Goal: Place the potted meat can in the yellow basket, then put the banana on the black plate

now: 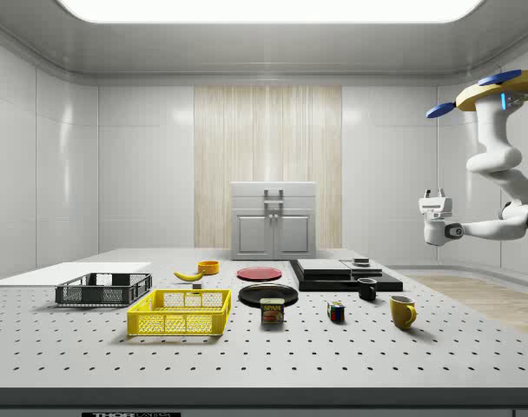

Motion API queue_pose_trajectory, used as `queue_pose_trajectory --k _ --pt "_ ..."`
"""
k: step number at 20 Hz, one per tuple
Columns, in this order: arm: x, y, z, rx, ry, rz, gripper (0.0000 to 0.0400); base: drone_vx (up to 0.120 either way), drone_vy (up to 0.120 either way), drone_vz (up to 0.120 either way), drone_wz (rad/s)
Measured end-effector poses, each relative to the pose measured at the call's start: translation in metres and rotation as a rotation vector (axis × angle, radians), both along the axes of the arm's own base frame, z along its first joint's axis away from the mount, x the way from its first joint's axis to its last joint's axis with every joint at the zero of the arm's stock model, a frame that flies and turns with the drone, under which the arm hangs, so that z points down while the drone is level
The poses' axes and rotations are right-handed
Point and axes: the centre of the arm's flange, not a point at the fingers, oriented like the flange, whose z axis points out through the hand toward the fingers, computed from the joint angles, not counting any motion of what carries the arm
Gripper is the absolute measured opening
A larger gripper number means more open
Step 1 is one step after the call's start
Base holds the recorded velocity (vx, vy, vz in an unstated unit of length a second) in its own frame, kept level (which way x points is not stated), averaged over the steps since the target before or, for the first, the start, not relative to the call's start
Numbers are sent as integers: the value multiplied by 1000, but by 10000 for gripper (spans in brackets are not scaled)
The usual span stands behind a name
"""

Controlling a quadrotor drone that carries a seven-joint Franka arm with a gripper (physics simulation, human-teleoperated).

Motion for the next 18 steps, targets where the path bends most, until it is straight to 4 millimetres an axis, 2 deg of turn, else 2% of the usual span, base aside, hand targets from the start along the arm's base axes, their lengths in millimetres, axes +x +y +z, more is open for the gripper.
queue_pose_trajectory --k 10,15,18 --pt "-2 0 66 0 -8 0 400 0 0 0 0" --pt "-1 0 83 0 -12 0 400 0 8 0 0" --pt "-1 0 88 0 -14 0 400 53 120 0 0"
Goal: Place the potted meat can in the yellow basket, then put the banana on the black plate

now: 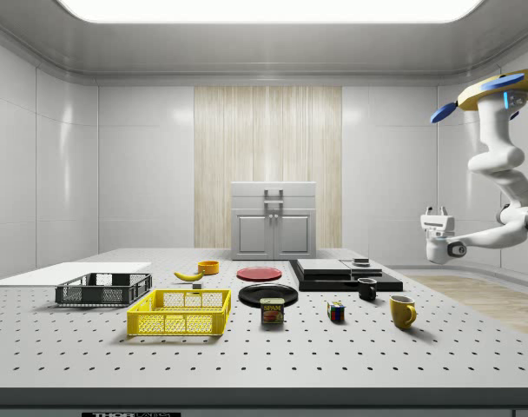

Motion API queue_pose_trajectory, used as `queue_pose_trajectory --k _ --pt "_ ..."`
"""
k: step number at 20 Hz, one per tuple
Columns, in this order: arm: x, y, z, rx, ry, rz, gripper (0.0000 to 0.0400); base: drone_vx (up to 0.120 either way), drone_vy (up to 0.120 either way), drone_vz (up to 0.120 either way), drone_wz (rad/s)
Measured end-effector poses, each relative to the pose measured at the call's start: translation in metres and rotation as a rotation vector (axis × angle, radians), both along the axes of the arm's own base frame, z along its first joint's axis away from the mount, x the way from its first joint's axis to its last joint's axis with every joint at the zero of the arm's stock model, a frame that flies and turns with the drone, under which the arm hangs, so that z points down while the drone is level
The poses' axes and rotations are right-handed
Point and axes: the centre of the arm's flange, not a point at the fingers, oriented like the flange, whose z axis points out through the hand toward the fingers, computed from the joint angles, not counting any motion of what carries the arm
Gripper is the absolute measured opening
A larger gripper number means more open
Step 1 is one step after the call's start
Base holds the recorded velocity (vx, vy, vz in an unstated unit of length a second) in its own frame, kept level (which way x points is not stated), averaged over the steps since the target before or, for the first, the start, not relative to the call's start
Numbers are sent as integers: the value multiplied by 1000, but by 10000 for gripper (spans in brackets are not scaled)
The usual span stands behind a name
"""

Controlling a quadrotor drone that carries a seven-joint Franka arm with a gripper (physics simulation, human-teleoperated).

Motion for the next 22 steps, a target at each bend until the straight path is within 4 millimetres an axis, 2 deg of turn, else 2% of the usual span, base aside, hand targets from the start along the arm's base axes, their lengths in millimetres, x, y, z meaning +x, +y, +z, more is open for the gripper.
queue_pose_trajectory --k 22 --pt "-1 0 5 -3 -17 0 400 120 120 0 0"
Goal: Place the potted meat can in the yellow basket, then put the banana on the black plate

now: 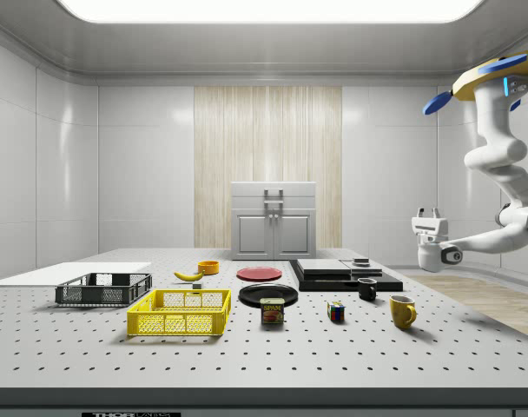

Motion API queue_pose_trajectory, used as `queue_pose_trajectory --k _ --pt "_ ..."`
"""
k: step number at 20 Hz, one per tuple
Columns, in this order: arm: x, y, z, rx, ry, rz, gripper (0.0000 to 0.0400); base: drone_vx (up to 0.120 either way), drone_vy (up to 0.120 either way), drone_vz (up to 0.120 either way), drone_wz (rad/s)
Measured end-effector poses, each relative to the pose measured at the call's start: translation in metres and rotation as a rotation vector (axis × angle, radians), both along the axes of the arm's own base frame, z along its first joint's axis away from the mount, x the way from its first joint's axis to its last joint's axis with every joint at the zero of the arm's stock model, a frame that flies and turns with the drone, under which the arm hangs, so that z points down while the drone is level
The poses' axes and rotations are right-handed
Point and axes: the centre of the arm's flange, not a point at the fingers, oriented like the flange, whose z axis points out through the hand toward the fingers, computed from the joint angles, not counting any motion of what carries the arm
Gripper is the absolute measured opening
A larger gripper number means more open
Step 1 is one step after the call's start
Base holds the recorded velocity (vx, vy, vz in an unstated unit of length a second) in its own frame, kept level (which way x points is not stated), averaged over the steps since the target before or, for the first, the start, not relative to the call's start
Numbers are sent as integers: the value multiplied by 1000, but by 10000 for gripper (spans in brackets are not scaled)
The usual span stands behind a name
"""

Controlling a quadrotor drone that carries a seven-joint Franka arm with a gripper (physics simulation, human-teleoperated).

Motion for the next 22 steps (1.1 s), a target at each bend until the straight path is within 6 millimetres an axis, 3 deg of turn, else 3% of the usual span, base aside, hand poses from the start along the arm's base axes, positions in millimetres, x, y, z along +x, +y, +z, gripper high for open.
queue_pose_trajectory --k 22 --pt "-2 13 -1 -127 -17 -3 400 120 120 0 0"
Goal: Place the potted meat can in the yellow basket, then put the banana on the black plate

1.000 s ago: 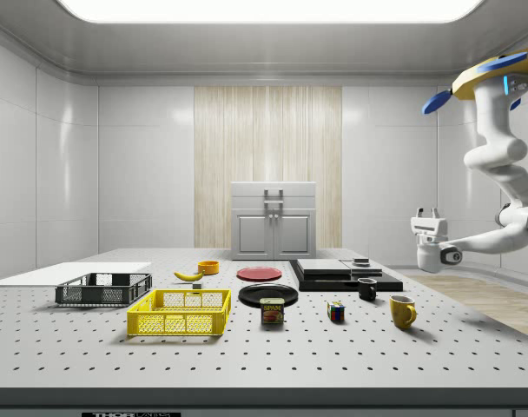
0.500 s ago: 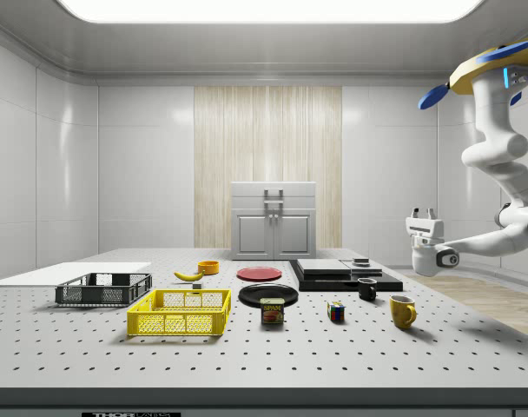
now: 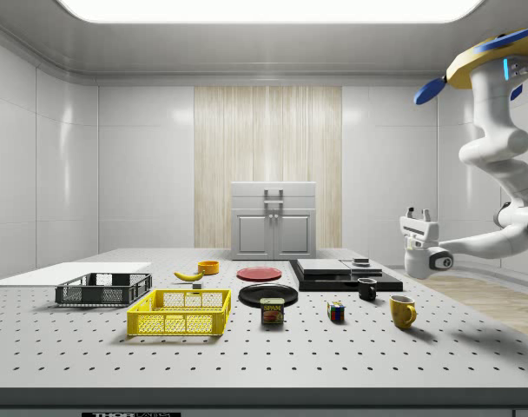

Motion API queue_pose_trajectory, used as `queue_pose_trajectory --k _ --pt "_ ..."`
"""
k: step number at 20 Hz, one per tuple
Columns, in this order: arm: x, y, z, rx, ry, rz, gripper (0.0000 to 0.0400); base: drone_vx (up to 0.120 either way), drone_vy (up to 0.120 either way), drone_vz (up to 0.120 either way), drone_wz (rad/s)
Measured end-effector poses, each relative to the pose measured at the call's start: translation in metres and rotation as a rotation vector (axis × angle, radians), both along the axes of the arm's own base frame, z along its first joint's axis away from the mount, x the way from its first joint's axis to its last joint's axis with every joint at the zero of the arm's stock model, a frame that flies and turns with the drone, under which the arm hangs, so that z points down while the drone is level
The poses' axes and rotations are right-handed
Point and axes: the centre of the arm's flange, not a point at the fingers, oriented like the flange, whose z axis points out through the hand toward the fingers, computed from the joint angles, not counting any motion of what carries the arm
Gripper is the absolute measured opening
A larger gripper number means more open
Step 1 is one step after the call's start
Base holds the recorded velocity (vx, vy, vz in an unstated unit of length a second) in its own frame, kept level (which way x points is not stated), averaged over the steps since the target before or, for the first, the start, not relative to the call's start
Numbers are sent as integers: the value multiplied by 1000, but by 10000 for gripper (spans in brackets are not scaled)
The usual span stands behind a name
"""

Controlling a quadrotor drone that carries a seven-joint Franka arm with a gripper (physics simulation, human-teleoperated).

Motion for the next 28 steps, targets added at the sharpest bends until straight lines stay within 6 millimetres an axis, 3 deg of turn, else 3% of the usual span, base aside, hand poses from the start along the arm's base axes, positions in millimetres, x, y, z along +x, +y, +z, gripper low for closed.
queue_pose_trajectory --k 5,9,12,16,21,24,28 --pt "0 17 -4 -171 -4 -5 400 120 72 0 0" --pt "0 42 -16 -451 -6 -13 400 120 0 -50 0" --pt "0 66 -39 -795 -6 -24 400 120 0 -120 0" --pt "2 86 -99 -1434 -5 -44 400 120 0 -120 0" --pt "5 56 -169 -2223 -1 -71 400 120 0 -120 0" --pt "5 32 -187 -2535 1 -79 400 120 0 -120 0" --pt "5 10 -196 -2776 2 -81 400 120 0 -120 0"
